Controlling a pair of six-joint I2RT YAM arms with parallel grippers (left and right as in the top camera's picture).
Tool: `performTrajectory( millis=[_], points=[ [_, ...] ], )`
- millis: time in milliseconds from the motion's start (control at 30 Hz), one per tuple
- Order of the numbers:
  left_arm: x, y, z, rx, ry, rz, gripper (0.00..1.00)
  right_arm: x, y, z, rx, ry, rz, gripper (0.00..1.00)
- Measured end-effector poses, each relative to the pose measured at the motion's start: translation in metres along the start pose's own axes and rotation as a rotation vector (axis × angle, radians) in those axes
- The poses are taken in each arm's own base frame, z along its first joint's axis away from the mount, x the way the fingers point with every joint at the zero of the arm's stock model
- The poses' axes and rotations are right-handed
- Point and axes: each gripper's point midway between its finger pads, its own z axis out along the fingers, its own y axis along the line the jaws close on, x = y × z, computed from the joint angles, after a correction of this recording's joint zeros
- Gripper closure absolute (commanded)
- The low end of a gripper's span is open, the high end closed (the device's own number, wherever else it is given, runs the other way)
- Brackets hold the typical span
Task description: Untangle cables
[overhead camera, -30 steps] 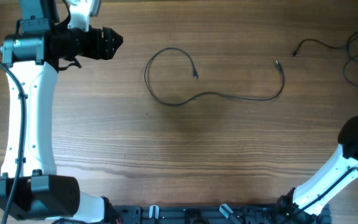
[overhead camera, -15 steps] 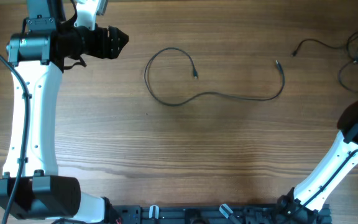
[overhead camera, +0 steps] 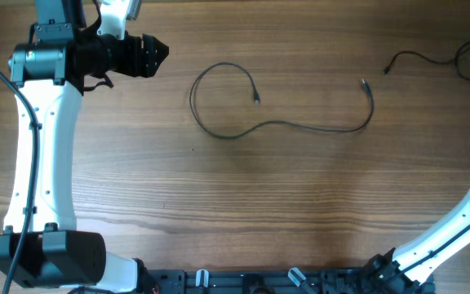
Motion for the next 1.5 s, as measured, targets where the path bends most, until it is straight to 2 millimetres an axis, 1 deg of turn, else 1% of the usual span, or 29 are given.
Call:
performTrajectory(
  millis=[100, 133, 267, 367, 467, 500, 533, 567, 600, 667, 700, 733, 867, 967, 1067, 1200, 1333, 1400, 1467, 1500],
  points=[
    [0.0, -0.001, 0.0, 0.007, -0.002, 0.0, 0.23, 0.004, 0.009, -0.002, -0.021, 0.007, -0.01, 0.95],
    [0.0, -0.002, 0.0, 0.01, -0.002, 0.0, 0.23, 0.007, 0.016, -0.004, -0.035, 0.01, -0.02, 0.95],
    [-0.001, -0.003, 0.0, 0.015, -0.003, 0.0, 0.22, 0.013, 0.029, -0.008, -0.062, 0.017, -0.04, 0.95],
    [-0.001, -0.003, 0.0, 0.015, -0.003, 0.001, 0.23, 0.014, 0.032, -0.008, -0.068, 0.02, -0.044, 0.95],
    [-0.001, -0.004, 0.0, 0.022, -0.004, 0.001, 0.23, 0.015, 0.032, -0.007, -0.068, 0.022, -0.043, 0.91],
    [-0.001, -0.004, 0.0, 0.023, -0.004, 0.001, 0.23, 0.015, 0.032, -0.007, -0.067, 0.023, -0.044, 0.85],
    [-0.001, -0.004, 0.0, 0.024, -0.005, 0.001, 0.23, 0.015, 0.031, -0.007, -0.067, 0.024, -0.044, 0.71],
    [-0.001, -0.005, 0.0, 0.025, -0.005, 0.001, 0.23, 0.015, 0.031, -0.006, -0.066, 0.024, -0.05, 0.54],
    [-0.001, -0.005, 0.0, 0.025, -0.005, 0.001, 0.23, 0.016, 0.031, -0.006, -0.066, 0.026, -0.048, 0.33],
    [-0.001, -0.005, 0.0, 0.026, -0.005, 0.001, 0.23, 0.017, 0.032, -0.005, -0.067, 0.031, -0.048, 0.21],
    [-0.001, -0.005, 0.0, 0.026, -0.005, 0.001, 0.23, 0.017, 0.032, -0.005, -0.067, 0.031, -0.048, 0.18],
    [-0.001, -0.005, 0.0, 0.026, -0.005, 0.001, 0.23, 0.018, 0.032, -0.004, -0.066, 0.033, -0.046, 0.11],
    [-0.001, -0.005, 0.0, 0.026, -0.005, 0.001, 0.22, 0.022, 0.034, -0.001, -0.072, 0.049, -0.05, 0.1],
    [-0.001, -0.005, 0.0, 0.026, -0.005, 0.001, 0.22, 0.026, 0.038, -0.001, -0.089, 0.063, -0.056, 0.1],
    [-0.001, -0.005, 0.0, 0.026, -0.005, 0.001, 0.22, 0.033, 0.046, -0.004, -0.107, 0.081, -0.07, 0.1],
    [-0.001, -0.005, 0.0, 0.026, -0.005, 0.001, 0.21, 0.05, 0.062, -0.012, -0.125, 0.114, -0.11, 0.07],
    [-0.001, -0.005, 0.0, 0.026, -0.005, 0.001, 0.21, 0.072, 0.076, -0.023, -0.134, 0.164, -0.161, 0.07],
    [-0.001, -0.005, 0.0, 0.026, -0.005, 0.001, 0.21, 0.086, 0.084, -0.035, -0.156, 0.205, -0.189, 0.07],
    [-0.001, -0.005, 0.0, 0.026, -0.005, 0.001, 0.21, 0.096, 0.089, -0.048, -0.176, 0.236, -0.207, 0.07],
    [-0.001, -0.005, 0.0, 0.026, -0.005, 0.001, 0.21, 0.1, 0.091, -0.058, -0.186, 0.247, -0.22, 0.07]
  ],
)
